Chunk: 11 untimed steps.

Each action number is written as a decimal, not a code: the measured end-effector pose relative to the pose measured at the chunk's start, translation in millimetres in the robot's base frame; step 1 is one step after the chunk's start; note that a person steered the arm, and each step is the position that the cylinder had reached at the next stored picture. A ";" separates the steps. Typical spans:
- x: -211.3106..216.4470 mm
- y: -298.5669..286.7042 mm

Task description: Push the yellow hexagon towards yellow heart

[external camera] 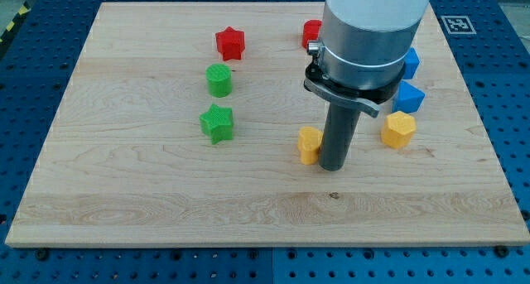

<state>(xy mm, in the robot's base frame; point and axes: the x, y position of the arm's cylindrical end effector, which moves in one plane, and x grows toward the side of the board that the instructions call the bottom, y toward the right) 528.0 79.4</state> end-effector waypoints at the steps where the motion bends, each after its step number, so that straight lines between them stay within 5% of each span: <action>1: 20.1 50.4; 3: 13.7 175.2; 4: -4.0 187.4; 9: -19.7 113.9; 11: -30.5 127.4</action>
<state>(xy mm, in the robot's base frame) 497.6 206.8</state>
